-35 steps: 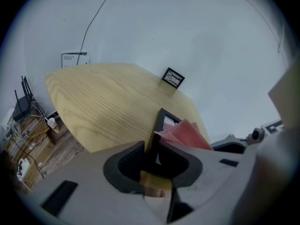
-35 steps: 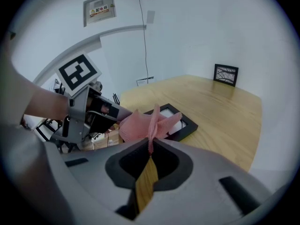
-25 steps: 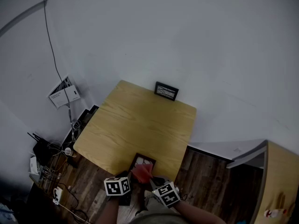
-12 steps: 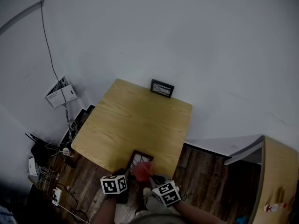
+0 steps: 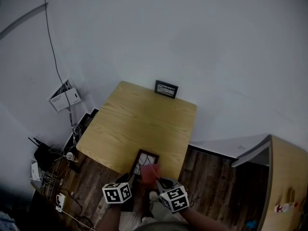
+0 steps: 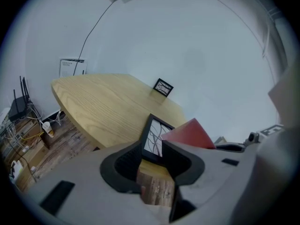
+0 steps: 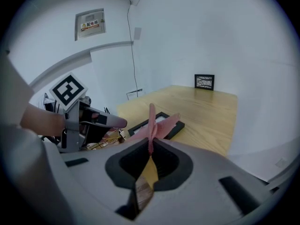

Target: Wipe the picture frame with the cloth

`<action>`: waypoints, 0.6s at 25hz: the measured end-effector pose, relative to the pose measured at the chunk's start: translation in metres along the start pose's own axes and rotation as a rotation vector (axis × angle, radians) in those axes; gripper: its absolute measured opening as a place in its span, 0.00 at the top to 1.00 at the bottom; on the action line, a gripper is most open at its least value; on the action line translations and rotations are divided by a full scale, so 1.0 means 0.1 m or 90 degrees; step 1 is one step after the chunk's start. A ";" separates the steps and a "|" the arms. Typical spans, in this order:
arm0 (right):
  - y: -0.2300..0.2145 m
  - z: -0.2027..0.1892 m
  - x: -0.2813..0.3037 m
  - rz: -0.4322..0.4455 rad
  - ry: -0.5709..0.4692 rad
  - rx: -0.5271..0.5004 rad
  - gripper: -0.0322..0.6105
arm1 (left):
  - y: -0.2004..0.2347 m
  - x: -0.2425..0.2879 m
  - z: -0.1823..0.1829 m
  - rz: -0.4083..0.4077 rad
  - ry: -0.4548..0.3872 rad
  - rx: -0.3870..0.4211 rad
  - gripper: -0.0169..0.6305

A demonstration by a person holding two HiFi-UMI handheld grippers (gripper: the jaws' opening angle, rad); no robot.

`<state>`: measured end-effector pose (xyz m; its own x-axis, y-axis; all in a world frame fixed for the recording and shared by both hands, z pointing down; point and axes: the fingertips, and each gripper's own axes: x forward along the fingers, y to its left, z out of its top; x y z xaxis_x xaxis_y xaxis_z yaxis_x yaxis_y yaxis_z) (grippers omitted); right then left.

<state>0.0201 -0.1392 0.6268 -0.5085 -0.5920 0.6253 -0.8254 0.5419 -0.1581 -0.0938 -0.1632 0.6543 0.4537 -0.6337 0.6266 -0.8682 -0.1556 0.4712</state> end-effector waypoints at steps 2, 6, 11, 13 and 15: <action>0.04 -0.01 -0.06 -0.004 -0.009 0.009 0.94 | -0.04 -0.10 -0.03 -0.007 -0.004 0.004 0.78; 0.15 -0.02 -0.22 -0.010 -0.028 0.025 0.94 | -0.10 -0.31 -0.12 -0.006 -0.015 0.013 0.81; 0.26 -0.05 -0.45 -0.013 -0.055 0.048 0.94 | -0.23 -0.61 -0.18 0.007 -0.038 0.050 0.85; 0.33 -0.06 -0.54 -0.013 -0.066 0.057 0.94 | -0.26 -0.72 -0.22 0.012 -0.046 0.056 0.86; 0.41 -0.06 -0.62 -0.013 -0.076 0.064 0.94 | -0.28 -0.83 -0.27 0.014 -0.052 0.054 0.88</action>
<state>0.0197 -0.0768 0.5861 -0.5116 -0.6724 0.5350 -0.8535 0.4696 -0.2259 -0.1015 -0.0858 0.6054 0.4200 -0.6963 0.5821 -0.8931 -0.2031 0.4014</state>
